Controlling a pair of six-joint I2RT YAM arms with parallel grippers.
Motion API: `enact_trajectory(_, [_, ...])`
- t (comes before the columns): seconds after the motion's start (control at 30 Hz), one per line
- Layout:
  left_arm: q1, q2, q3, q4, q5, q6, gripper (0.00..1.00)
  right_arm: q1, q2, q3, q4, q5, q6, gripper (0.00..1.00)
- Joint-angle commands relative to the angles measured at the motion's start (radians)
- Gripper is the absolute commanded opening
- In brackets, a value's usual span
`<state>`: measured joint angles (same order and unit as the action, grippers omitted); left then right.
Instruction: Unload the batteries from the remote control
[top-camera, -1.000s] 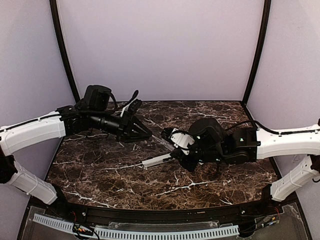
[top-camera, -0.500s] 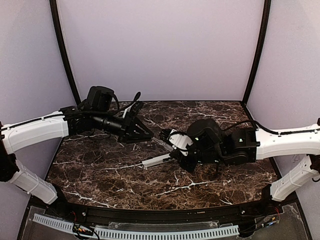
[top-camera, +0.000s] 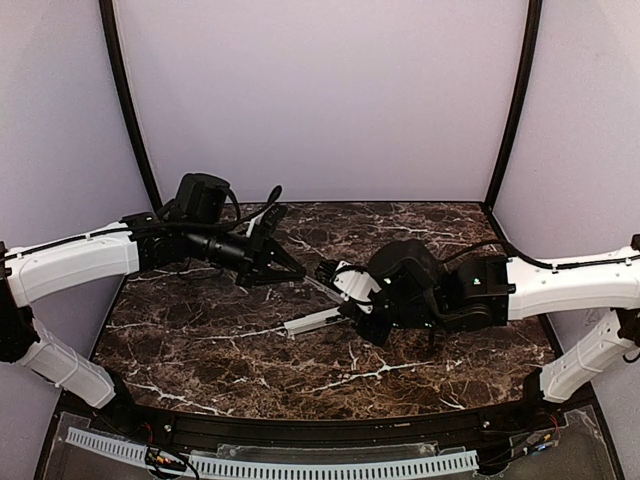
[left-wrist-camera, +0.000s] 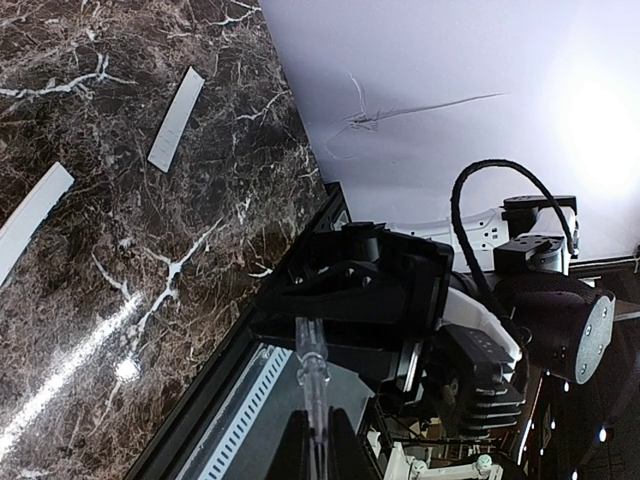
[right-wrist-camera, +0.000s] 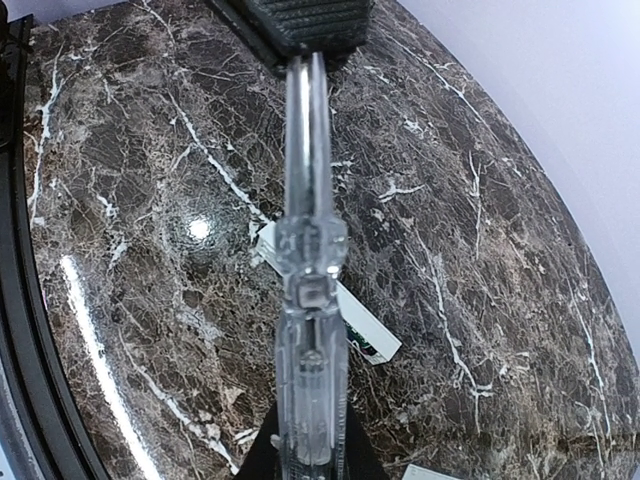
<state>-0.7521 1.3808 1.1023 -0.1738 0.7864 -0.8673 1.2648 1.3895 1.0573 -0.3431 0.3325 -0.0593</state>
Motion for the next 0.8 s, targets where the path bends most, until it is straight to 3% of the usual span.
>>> enact_trajectory(0.0, [0.001,-0.009,-0.01,-0.009,0.0,0.027,0.0,0.013,-0.001,0.031,0.003,0.031,0.003,0.0])
enact_trajectory(0.1, [0.001,-0.014,-0.01,-0.009,-0.02,0.053,0.0,0.013,-0.012,0.029,0.002,0.039,0.033,0.04])
enact_trajectory(0.13, [0.001,-0.02,-0.01,-0.009,-0.026,0.06,0.0,0.012,-0.02,0.025,0.008,0.042,0.046,0.16])
enact_trajectory(0.2, [0.002,-0.029,-0.012,-0.008,-0.045,0.086,0.0,0.009,-0.036,0.005,0.023,0.056,0.085,0.58])
enact_trajectory(0.23, [0.003,-0.036,-0.015,-0.005,-0.056,0.101,0.0,0.005,-0.042,-0.002,0.029,0.06,0.11,0.72])
enact_trajectory(0.33, [0.012,-0.052,-0.031,0.034,-0.064,0.114,0.0,-0.018,-0.058,-0.021,0.037,0.026,0.188,0.95])
enact_trajectory(0.43, [0.021,-0.075,-0.064,0.083,-0.064,0.116,0.0,-0.061,-0.086,-0.047,0.081,-0.082,0.278,0.99])
enact_trajectory(0.77, [0.049,-0.129,-0.162,0.275,-0.043,0.091,0.0,-0.278,-0.293,-0.295,0.533,-0.467,0.698,0.99])
